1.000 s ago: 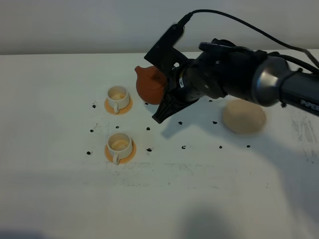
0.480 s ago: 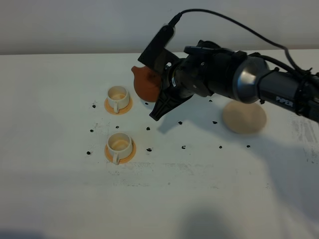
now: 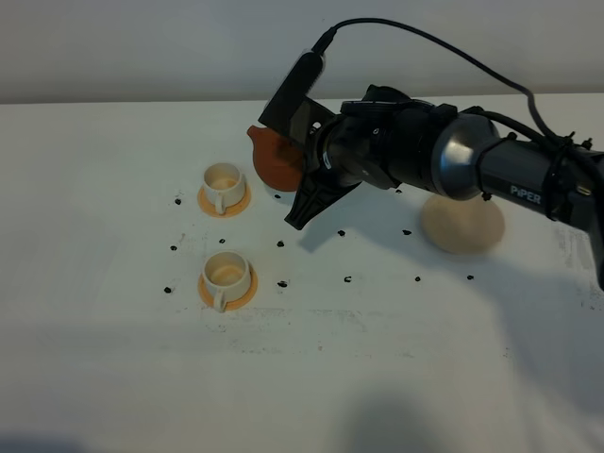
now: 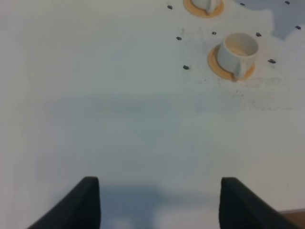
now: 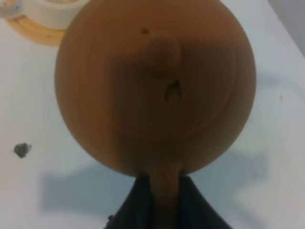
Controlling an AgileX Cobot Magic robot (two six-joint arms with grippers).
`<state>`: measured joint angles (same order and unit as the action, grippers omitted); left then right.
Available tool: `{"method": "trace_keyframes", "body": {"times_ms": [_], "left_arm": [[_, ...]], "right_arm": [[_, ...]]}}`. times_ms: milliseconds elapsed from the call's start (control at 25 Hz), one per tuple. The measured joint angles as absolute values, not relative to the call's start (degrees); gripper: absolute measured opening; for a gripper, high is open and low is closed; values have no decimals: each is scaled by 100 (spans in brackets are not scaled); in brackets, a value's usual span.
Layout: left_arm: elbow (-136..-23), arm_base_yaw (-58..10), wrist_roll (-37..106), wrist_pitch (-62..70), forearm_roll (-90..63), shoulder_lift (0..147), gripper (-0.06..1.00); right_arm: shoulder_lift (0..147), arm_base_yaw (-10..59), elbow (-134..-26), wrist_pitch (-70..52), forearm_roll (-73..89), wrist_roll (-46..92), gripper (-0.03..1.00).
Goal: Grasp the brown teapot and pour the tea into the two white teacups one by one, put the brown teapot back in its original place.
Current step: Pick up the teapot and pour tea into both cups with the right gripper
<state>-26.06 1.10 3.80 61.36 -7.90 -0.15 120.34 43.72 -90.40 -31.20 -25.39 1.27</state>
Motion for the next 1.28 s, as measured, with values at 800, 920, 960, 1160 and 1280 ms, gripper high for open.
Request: {"method": "trace_keyframes", "body": {"times_ms": [800, 920, 960, 1160, 1280], "left_arm": [[-2606, 110, 377, 6136, -790, -15, 51], [-2606, 110, 377, 6136, -790, -15, 51], [-2606, 110, 377, 6136, -790, -15, 51], [-2606, 110, 377, 6136, -790, -15, 51], [-2606, 110, 377, 6136, -790, -15, 51]], "right_arm": [[12445, 4510, -9370, -2969, -3123, 0, 9], [12467, 4557, -9370, -2965, -3329, -133, 9], [12467, 4570, -9370, -2965, -3391, -190, 9], [12467, 4588, -9372, -2958, -3637, -305, 9], [12467, 4588, -9372, -2952, -3730, -310, 9]]}}
